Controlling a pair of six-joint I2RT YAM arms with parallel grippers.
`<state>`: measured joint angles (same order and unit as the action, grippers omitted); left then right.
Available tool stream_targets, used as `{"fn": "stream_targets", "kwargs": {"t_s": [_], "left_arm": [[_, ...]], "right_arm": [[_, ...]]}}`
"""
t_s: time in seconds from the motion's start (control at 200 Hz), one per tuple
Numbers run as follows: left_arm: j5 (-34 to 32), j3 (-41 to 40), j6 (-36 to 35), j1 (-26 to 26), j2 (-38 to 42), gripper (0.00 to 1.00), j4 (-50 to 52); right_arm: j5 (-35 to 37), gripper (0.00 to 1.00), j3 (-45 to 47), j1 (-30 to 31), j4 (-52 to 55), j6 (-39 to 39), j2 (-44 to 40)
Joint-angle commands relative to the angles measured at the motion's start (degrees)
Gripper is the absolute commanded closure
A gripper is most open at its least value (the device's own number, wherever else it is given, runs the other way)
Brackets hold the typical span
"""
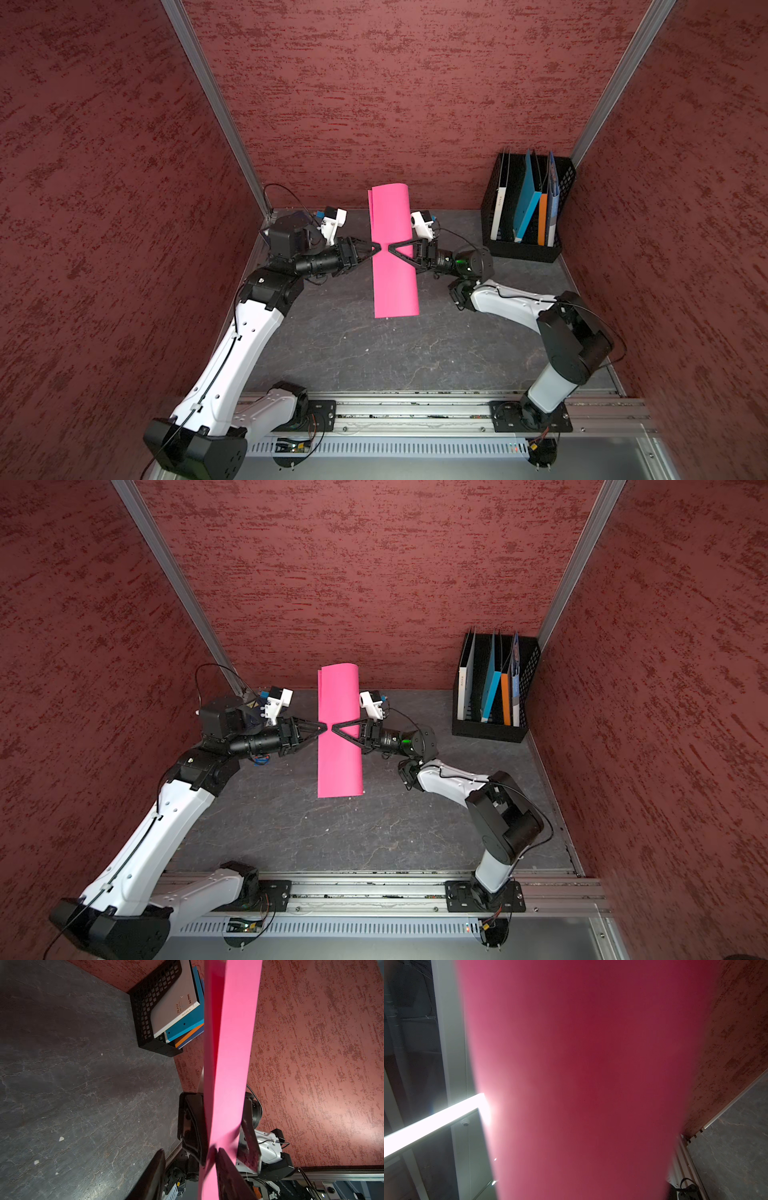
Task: Fold the rectangular paper in half along the long edge
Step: Fold the paper.
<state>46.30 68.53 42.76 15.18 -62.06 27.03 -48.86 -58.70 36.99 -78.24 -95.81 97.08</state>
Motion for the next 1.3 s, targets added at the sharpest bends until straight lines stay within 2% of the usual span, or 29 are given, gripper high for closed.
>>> {"fn": "stream_targets", "kwargs": {"t_s": [0.0, 0.18, 0.386, 0.501, 0.837, 1.293], "left_arm": [[-0.7, 2.1, -2.5, 0.3, 0.4, 0.58, 1.5], [-1.4, 3.2, -4.0, 0.1, 0.7, 0.57, 3.5], [2.4, -0.4, 0.6, 0.2, 1.1, 0.57, -5.0], [2.9, -0.9, 1.3, 0.2, 1.1, 0.58, -6.6], [3.5, -1.5, 2.1, 0.2, 1.7, 0.67, -8.0], [4.4, -1.8, 2.6, 0.2, 1.3, 0.71, -8.6]], "right_arm": [[-0.7, 0.58, -1.8, 0.3, -2.4, -0.4, -1.6], [-0.7, 0.58, -2.2, 0.4, -2.4, -0.8, -1.3], [-0.6, 0.58, -2.5, 0.4, -2.4, -1.0, -1.3], [-0.5, 0.58, -2.2, 0.4, -2.4, -0.9, -1.3], [-0.6, 0.58, -0.8, 0.5, -2.0, 0.0, -0.9], [-2.5, 0.6, -1.0, 0.8, 9.5, 8.2, -4.1]]}}
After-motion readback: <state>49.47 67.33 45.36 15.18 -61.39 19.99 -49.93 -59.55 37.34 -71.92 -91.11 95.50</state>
